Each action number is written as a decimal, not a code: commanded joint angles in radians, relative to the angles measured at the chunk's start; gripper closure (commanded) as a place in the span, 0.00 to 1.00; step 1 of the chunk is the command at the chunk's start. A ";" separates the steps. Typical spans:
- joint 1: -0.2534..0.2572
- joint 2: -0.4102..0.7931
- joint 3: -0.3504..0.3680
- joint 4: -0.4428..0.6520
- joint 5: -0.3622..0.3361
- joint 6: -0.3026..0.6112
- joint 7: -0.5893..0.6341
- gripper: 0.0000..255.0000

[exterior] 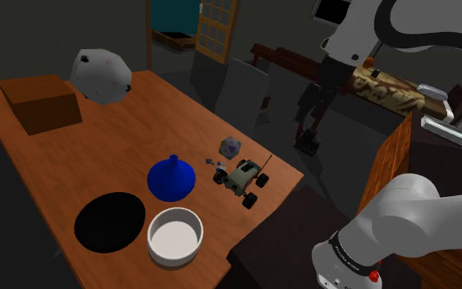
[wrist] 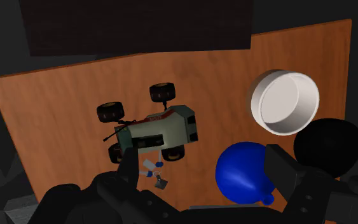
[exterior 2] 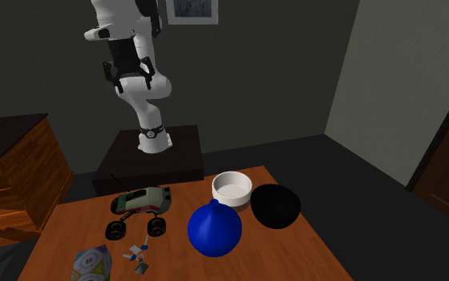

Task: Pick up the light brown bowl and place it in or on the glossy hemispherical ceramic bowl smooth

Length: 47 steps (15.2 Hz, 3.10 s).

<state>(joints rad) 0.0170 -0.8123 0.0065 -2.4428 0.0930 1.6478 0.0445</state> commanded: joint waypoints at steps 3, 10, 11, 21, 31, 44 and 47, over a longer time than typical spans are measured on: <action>0.012 0.017 0.030 -0.043 0.017 0.057 0.023 0.00; 0.057 0.126 0.139 -0.155 0.078 0.271 0.103 0.00; 0.063 0.149 0.155 -0.166 0.086 0.304 0.114 0.00; 0.105 0.464 0.316 -0.196 0.123 0.638 0.244 0.00; 0.116 0.899 0.425 -0.086 -0.069 0.925 0.495 0.00; 0.229 1.202 0.327 0.018 -0.296 1.091 0.694 0.00; 0.229 1.202 0.327 0.018 -0.295 1.091 0.694 0.00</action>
<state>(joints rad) 0.2454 0.3883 0.3342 -2.4246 -0.2010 2.7371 0.7372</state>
